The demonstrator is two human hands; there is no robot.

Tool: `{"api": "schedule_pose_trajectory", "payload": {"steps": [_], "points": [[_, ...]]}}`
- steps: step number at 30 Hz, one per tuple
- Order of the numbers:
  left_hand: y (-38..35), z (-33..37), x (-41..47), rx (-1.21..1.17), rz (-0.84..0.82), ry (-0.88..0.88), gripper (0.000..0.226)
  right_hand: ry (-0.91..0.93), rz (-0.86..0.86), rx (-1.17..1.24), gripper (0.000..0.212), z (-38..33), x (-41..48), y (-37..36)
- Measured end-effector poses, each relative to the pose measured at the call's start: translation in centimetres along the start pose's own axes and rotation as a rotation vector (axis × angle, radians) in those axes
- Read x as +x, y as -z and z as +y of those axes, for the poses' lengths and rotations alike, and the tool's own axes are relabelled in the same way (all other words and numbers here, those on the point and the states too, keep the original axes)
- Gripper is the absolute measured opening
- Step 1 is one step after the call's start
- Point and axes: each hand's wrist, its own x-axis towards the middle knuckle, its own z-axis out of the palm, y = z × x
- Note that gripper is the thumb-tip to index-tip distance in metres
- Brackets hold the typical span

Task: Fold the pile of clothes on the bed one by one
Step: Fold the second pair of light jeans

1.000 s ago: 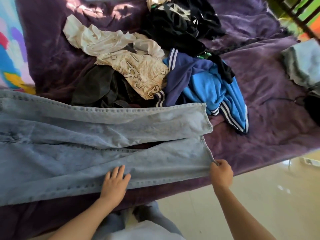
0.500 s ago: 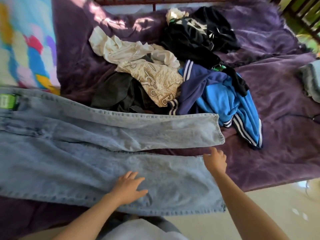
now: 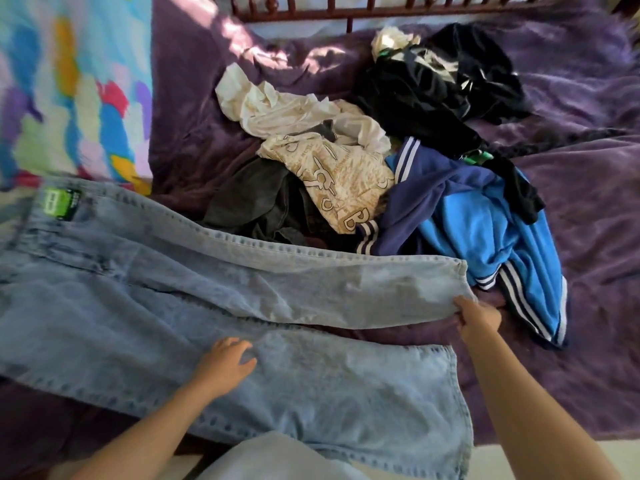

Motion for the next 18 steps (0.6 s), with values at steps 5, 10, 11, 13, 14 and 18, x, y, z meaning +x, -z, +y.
{"api": "schedule_pose_trajectory", "payload": {"steps": [5, 10, 11, 13, 14, 18], "points": [[-0.1, -0.2, 0.9, -0.033, -0.005, 0.047, 0.043, 0.373, 0.044, -0.059, 0.038, -2.7, 1.0, 2.4], [-0.5, 0.5, 1.2, 0.001, -0.108, 0.061, 0.05, 0.054, 0.076, -0.411, 0.011, 1.8, 1.8, 2.5], [-0.5, 0.6, 1.3, 0.01, -0.127, 0.065, 0.05, -0.012, 0.078, -0.541, 0.032, 2.4, 1.6, 1.6], [-0.4, 0.6, 1.3, -0.005, -0.133, 0.067, 0.05, -0.002, 0.163, -0.76, 0.053, 2.1, -0.4, -0.5], [-0.2, 0.4, 1.2, -0.021, -0.122, 0.062, 0.05, 0.088, 0.183, -0.839, 0.056, 1.7, -1.5, -1.6], [1.0, -0.7, 1.1, -0.08, -0.034, 0.041, 0.047, 0.427, -0.002, -1.04, 0.058, 1.4, -5.2, -6.7]]}}
